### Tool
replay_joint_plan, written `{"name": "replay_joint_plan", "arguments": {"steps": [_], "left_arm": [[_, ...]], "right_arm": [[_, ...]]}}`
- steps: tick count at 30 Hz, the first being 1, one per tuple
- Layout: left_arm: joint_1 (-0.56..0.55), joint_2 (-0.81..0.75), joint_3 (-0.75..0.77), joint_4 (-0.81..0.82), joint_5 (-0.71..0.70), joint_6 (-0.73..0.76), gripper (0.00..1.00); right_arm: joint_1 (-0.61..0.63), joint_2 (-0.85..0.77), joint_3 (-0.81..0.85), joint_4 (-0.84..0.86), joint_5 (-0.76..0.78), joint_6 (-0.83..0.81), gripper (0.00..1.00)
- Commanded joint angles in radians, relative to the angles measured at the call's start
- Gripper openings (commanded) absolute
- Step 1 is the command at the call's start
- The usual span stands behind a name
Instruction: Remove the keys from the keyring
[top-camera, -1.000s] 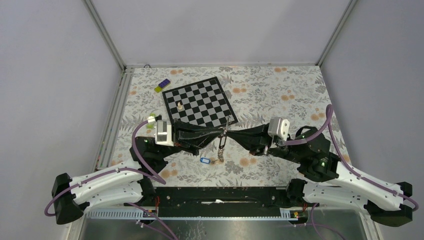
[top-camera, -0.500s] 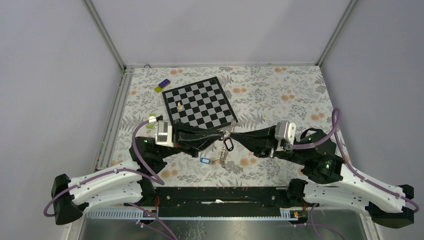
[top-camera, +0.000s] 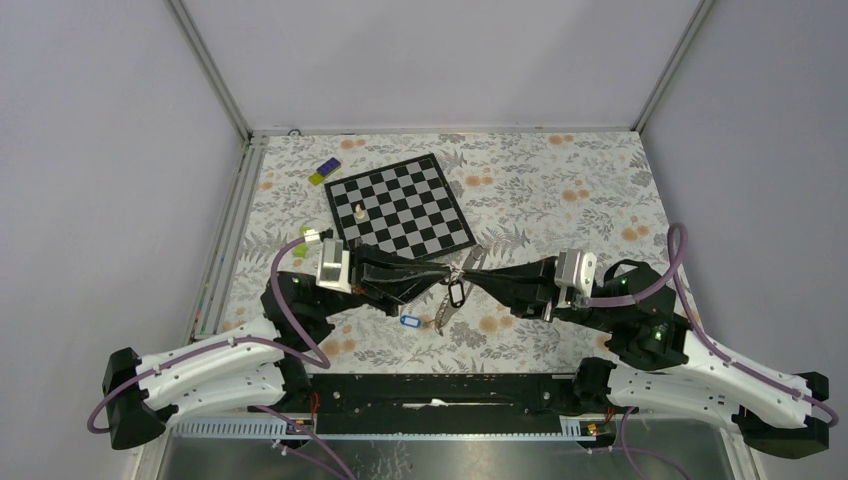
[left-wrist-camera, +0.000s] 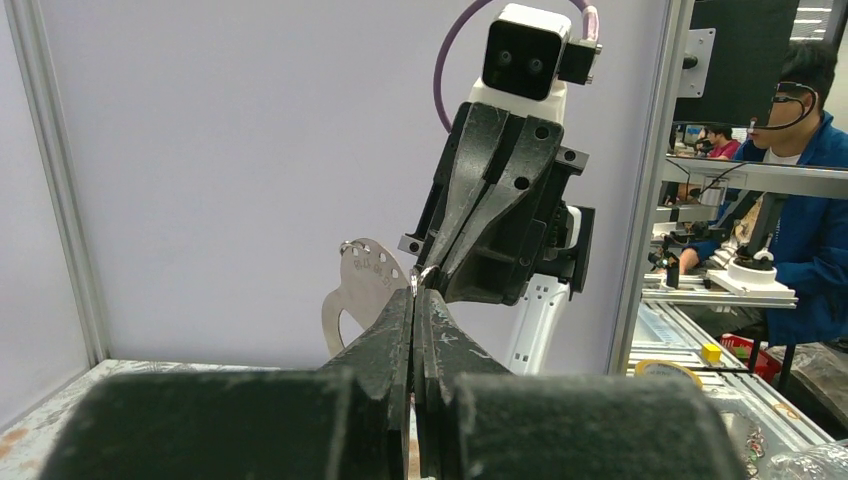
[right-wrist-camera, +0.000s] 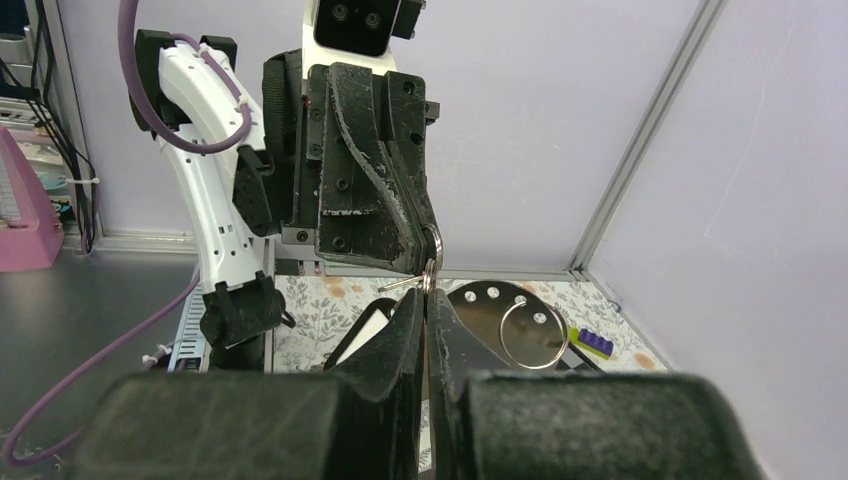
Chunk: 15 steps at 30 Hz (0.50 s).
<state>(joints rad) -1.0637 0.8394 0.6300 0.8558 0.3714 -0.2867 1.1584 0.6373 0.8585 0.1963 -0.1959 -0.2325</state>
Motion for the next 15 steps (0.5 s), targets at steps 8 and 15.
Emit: {"name": "replay_joint_plan", "arguments": {"steps": [8, 15], "left_arm": [[0.000, 0.018, 0.070, -0.022, 0.067, -0.009, 0.00], [0.001, 0.017, 0.073, -0.030, 0.090, -0.009, 0.00]], "right_arm": [[-0.003, 0.011, 0.054, 0.009, -0.034, -0.116, 0.00], [-0.003, -0.001, 0.046, -0.003, -0.053, -0.191, 0.00]]}}
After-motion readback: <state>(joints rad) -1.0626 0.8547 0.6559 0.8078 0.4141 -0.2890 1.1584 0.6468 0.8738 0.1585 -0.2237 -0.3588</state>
